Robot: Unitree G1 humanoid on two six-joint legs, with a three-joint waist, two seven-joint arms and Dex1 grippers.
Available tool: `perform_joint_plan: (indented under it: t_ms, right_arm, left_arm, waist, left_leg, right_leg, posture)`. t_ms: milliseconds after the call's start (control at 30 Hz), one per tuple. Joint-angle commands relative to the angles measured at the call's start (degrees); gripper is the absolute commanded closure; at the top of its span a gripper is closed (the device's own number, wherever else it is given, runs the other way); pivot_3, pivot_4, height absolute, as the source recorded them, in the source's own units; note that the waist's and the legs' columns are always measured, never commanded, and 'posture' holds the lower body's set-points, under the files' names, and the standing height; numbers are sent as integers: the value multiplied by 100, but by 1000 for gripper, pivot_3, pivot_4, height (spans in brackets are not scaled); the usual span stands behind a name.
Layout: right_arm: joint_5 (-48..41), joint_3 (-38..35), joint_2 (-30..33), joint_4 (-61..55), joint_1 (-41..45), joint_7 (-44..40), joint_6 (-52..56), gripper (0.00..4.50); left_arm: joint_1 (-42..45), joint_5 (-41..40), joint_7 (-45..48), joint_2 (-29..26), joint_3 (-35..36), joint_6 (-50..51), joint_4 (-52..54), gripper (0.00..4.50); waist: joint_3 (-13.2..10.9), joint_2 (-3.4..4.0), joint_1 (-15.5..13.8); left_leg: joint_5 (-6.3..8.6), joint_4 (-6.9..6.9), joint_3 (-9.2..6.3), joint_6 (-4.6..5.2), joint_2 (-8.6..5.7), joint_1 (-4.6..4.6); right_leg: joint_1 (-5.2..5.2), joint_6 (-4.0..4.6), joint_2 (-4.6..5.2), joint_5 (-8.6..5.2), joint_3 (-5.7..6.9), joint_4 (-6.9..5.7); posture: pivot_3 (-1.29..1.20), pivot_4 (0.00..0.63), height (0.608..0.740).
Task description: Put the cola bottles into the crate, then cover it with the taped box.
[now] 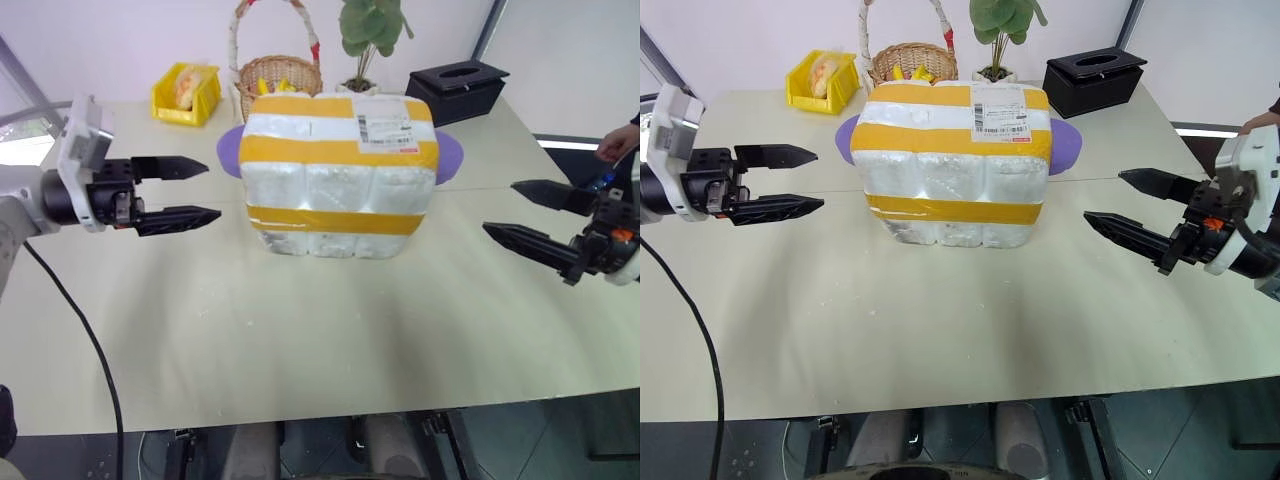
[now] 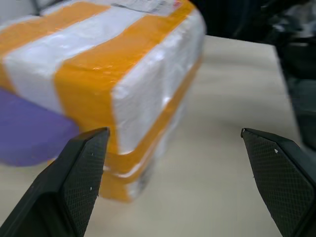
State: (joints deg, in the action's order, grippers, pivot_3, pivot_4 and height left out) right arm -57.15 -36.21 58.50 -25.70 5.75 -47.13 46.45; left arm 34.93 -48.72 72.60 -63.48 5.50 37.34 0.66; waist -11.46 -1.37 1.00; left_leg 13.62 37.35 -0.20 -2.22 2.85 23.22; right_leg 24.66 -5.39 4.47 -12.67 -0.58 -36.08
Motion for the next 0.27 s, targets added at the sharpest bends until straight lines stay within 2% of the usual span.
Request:
perform_joint_plan:
  t_ms: [33,267]
  right_arm:
    - [-81,-220,26,-158,-15,14,-2,0]
    - [-106,-274,-21,-263,-125,110,40,0]
  left_arm:
    - [211,100,341,-47,-32,262,-84,39]
    - [501,374,704,30,-3,226,-327,39]
  waist:
    - [0,-1,0]
    - [-1,-2,-25]
  left_leg:
    - [0,1,0,0,0,0]
    - [0,8,-1,0,0,3]
  right_leg:
    - [0,1,0,0,0,0]
    - [0,3,1,1,-1,2]
  posture:
    - [0,150,740]
    - [0,150,740]
